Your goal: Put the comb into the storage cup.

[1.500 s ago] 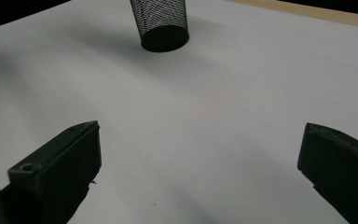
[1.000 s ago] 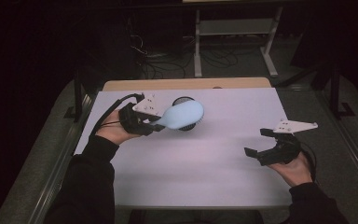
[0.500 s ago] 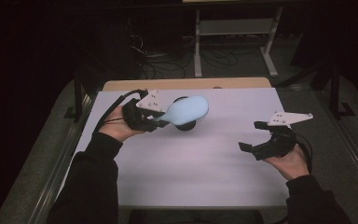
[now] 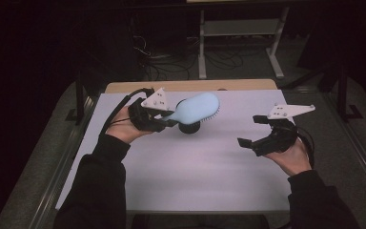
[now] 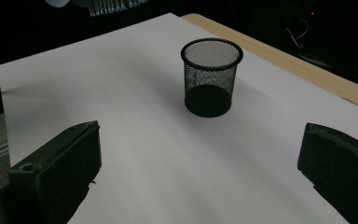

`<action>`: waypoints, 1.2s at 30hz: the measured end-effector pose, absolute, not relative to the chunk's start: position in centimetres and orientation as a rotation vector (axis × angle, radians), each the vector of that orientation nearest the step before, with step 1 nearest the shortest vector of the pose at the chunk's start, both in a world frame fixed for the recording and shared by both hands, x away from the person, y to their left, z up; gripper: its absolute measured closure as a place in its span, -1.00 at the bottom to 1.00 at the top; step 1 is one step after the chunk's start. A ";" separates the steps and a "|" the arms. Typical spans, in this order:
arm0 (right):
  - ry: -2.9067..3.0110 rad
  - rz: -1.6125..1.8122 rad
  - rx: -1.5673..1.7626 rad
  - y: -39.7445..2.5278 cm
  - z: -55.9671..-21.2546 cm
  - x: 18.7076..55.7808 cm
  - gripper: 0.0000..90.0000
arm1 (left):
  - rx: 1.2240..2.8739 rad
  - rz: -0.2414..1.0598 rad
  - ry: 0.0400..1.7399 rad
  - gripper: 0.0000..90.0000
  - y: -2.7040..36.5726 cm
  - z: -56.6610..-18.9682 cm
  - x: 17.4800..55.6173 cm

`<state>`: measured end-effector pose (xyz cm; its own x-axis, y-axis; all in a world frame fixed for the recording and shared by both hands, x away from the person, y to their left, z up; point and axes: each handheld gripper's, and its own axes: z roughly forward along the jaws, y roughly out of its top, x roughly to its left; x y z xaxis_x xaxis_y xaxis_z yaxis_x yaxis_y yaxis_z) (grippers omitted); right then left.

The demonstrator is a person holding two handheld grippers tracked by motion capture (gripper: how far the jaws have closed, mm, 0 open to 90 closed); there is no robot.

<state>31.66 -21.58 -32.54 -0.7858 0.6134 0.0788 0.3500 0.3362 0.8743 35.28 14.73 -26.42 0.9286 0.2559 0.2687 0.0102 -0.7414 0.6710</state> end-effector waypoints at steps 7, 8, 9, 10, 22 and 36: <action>2.335 1.454 0.852 -21.2 -31.6 32.1 -1.00 | 2.345 0.454 0.179 0.56 14.3 -26.0 35.3; 2.335 1.458 0.849 -21.1 -31.5 32.1 -1.00 | 2.342 0.452 0.179 0.56 14.3 -25.9 35.3; 2.334 1.462 0.847 -21.1 -31.4 32.2 -1.00 | 2.340 0.453 0.179 0.56 14.2 -25.9 35.3; 2.333 1.466 0.848 -21.1 -31.3 32.2 -1.00 | 2.339 0.452 0.180 0.56 14.2 -26.0 35.3; 2.356 1.500 0.811 -19.7 -29.9 32.9 -1.00 | 2.298 0.450 0.175 0.56 13.5 -26.2 35.3; 2.368 1.540 0.797 -18.2 -28.9 33.8 -1.00 | 2.228 0.450 0.189 0.56 12.6 -27.5 35.3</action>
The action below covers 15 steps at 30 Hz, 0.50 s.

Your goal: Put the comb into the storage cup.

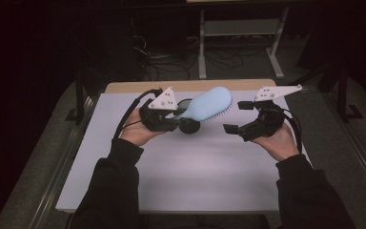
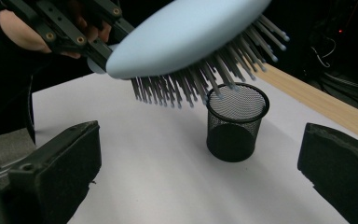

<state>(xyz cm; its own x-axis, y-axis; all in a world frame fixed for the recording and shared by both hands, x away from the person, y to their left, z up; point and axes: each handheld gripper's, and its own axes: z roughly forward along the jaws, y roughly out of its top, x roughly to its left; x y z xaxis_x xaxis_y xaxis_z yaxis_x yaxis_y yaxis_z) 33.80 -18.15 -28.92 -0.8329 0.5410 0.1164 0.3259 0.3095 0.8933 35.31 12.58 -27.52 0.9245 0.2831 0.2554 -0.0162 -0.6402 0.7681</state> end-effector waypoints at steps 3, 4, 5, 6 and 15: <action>2.368 1.553 0.803 -18.0 -28.9 34.0 -1.00 | 2.220 0.454 0.189 0.56 12.3 -27.7 35.3; 2.369 1.558 0.803 -17.9 -28.8 34.0 -1.00 | 2.215 0.456 0.192 0.56 12.3 -27.7 35.3; 2.370 1.562 0.804 -17.9 -28.8 34.1 -1.00 | 2.213 0.459 0.192 0.56 12.2 -27.8 35.3; 2.370 1.564 0.807 -17.8 -28.8 34.1 -1.00 | 2.211 0.463 0.193 0.56 12.1 -27.8 35.2; 2.364 1.601 0.826 -17.8 -28.5 34.3 -1.00 | 2.213 0.464 0.197 0.56 11.3 -28.8 35.1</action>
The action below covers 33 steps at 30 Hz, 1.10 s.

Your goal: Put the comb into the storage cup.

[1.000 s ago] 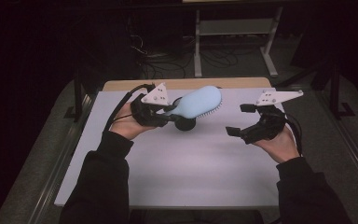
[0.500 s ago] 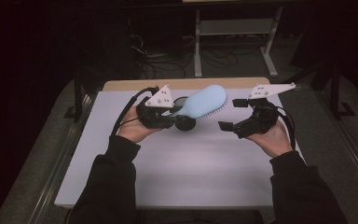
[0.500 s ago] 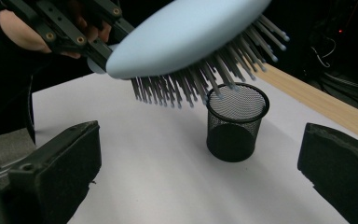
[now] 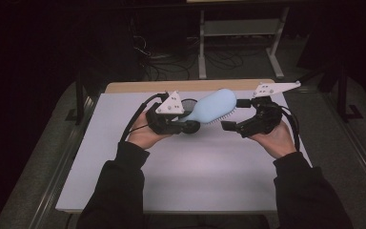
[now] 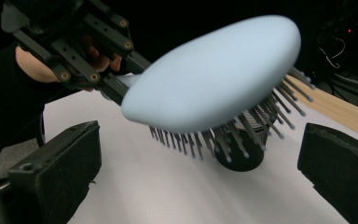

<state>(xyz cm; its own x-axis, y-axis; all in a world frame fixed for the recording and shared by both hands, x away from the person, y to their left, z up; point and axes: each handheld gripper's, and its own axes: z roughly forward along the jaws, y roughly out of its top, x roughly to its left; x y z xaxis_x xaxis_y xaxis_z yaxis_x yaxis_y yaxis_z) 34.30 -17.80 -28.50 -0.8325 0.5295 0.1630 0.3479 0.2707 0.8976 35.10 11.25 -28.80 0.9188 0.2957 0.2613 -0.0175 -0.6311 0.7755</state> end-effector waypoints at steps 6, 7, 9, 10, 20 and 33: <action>2.376 1.612 0.840 -17.6 -28.4 34.4 -0.98 | 2.200 0.473 0.202 0.56 10.9 -29.0 35.1; 2.378 1.612 0.845 -17.5 -28.4 34.5 -0.97 | 2.197 0.476 0.202 0.56 10.9 -29.0 35.1; 2.378 1.603 0.851 -17.4 -28.4 34.5 -0.94 | 2.194 0.478 0.200 0.56 10.8 -29.1 35.1; 2.380 1.605 0.852 -17.3 -28.4 34.5 -0.93 | 2.196 0.482 0.201 0.56 10.7 -29.2 35.1; 2.364 1.635 0.910 -16.8 -28.2 34.8 -0.90 | 2.191 0.489 0.213 0.56 10.2 -29.6 35.1; 2.328 1.623 1.005 -16.9 -28.2 35.5 -0.44 | 2.225 0.503 0.227 0.56 9.9 -30.2 35.2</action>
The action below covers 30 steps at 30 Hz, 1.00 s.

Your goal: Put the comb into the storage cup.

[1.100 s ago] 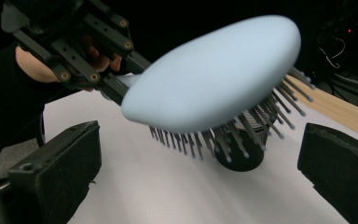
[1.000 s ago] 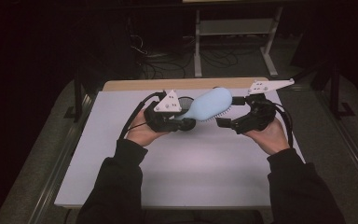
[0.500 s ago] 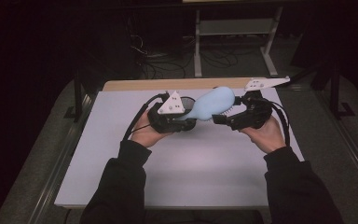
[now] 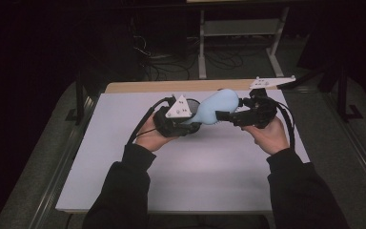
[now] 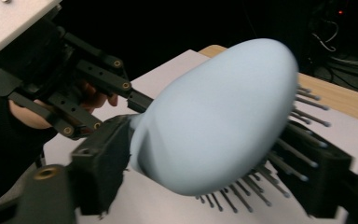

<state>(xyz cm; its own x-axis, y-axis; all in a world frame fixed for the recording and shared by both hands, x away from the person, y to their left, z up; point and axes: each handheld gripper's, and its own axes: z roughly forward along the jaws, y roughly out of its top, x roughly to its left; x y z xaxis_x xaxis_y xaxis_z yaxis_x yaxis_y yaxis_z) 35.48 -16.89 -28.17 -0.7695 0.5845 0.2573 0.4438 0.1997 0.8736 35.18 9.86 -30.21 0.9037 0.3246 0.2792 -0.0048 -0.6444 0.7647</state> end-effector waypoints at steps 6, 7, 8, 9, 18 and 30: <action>2.359 1.636 1.052 -17.1 -28.3 35.9 -0.26 | 2.258 0.494 0.224 0.56 9.6 -30.8 35.3; 2.364 1.646 1.052 -17.2 -28.3 35.9 -0.20 | 2.267 0.494 0.222 0.56 9.5 -31.0 35.3; 2.367 1.669 1.061 -17.3 -28.3 35.9 -0.12 | 2.274 0.493 0.221 0.56 9.5 -31.1 35.3; 2.366 1.704 1.072 -17.5 -28.2 36.0 -0.04 | 2.282 0.492 0.218 0.57 9.3 -31.2 35.3; 2.418 1.761 1.081 -17.3 -27.5 36.2 0.15 | 2.270 0.433 0.234 0.57 9.1 -31.8 35.6; 2.461 1.653 1.091 -16.6 -26.8 36.2 0.21 | 2.225 0.308 0.266 0.31 9.0 -32.2 35.9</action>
<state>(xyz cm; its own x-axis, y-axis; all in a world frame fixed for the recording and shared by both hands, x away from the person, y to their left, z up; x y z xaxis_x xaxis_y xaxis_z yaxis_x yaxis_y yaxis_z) 36.23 -16.63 -26.83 -0.7614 0.5287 0.3751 0.5472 0.2140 0.8092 35.90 8.96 -32.25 0.9470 0.2944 0.1287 0.0847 -0.6150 0.7840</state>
